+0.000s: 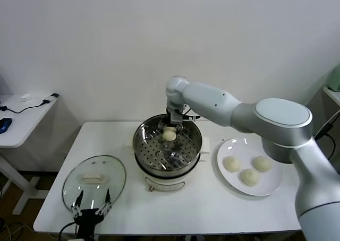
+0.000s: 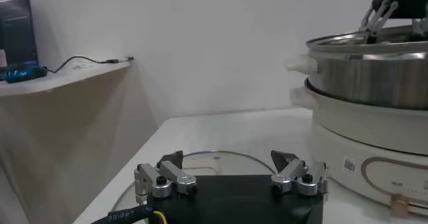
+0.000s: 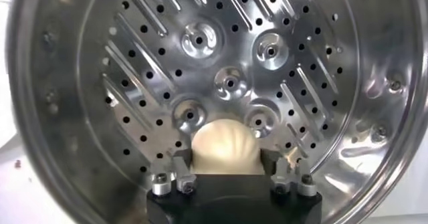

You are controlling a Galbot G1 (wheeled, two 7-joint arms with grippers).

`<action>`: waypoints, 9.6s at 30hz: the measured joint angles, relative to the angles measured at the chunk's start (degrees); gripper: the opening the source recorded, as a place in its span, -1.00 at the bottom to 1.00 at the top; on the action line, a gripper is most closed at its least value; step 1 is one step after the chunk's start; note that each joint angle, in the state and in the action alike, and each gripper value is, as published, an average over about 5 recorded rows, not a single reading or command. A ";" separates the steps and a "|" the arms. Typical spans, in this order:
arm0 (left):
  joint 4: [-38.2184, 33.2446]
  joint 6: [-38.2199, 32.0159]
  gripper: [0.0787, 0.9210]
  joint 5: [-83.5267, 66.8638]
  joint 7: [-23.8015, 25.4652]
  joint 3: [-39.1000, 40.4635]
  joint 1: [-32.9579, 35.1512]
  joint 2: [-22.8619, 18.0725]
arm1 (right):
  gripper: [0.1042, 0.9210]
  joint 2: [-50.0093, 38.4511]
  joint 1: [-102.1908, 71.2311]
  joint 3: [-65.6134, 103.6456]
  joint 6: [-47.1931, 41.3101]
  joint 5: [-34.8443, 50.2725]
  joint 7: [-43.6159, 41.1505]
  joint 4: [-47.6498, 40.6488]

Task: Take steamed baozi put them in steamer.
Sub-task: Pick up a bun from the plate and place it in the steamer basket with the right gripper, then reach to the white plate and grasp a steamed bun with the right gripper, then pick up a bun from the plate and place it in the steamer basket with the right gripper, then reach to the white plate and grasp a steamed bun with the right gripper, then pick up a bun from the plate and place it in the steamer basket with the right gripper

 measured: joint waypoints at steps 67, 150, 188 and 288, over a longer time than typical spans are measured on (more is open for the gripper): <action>1.15 -0.43 0.77 1.41 -0.65 0.56 -0.51 -0.60 | 0.70 -37.82 -7.82 -7.97 -56.85 42.81 0.15 18.48; -1.67 -0.90 0.77 2.87 -1.20 3.76 0.57 -0.23 | 0.71 -4.42 9.82 -14.21 -73.82 69.39 13.67 25.05; -1.47 -0.14 0.77 2.39 -0.76 2.32 -0.60 -0.35 | 0.76 -48.46 14.47 -20.11 -56.58 44.23 -7.30 36.90; -1.98 -0.68 0.77 3.10 -1.11 2.60 0.76 -0.34 | 0.54 -8.66 11.95 -13.28 -25.39 20.71 -7.75 37.54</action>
